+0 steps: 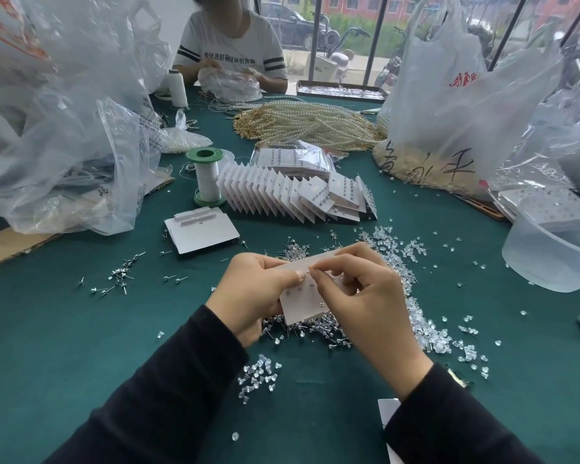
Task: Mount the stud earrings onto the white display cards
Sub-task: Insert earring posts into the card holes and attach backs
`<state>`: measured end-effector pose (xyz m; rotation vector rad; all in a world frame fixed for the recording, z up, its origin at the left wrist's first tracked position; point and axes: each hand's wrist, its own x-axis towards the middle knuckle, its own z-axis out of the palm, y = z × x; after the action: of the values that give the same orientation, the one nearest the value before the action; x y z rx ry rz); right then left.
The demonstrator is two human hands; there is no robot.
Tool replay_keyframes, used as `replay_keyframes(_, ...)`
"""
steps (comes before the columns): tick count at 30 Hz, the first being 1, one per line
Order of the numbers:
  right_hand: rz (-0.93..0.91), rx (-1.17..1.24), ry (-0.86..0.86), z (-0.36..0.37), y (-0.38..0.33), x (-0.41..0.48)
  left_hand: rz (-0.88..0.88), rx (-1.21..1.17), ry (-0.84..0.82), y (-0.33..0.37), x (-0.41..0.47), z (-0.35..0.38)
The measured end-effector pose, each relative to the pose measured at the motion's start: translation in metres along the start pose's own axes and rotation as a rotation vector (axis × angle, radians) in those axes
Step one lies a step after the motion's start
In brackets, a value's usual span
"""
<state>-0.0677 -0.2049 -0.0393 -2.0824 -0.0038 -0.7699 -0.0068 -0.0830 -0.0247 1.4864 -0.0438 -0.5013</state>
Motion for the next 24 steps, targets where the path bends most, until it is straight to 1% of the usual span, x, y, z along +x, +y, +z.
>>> replay_keyframes(9, -0.041, -0.093, 0.03, 0.0051, 0.0037, -0.0016, -0.048, -0.006, -0.008, -0.0006, 0.0007, 0.0004)
replay_keyframes(18, 0.047, -0.061, -0.079, 0.0065, 0.0084, 0.0002, -0.145, -0.019, -0.043, -0.0036, 0.0014, 0.0018)
replay_keyframes(21, 0.011, -0.079, -0.042, 0.0034, 0.0091, 0.0014, -0.133, -0.033, -0.031, -0.003, 0.0012, 0.0039)
replay_keyframes(24, -0.007, -0.097, -0.048, 0.0017, 0.0083, 0.001, -0.101, -0.01, -0.007, -0.0028, 0.0008, 0.0043)
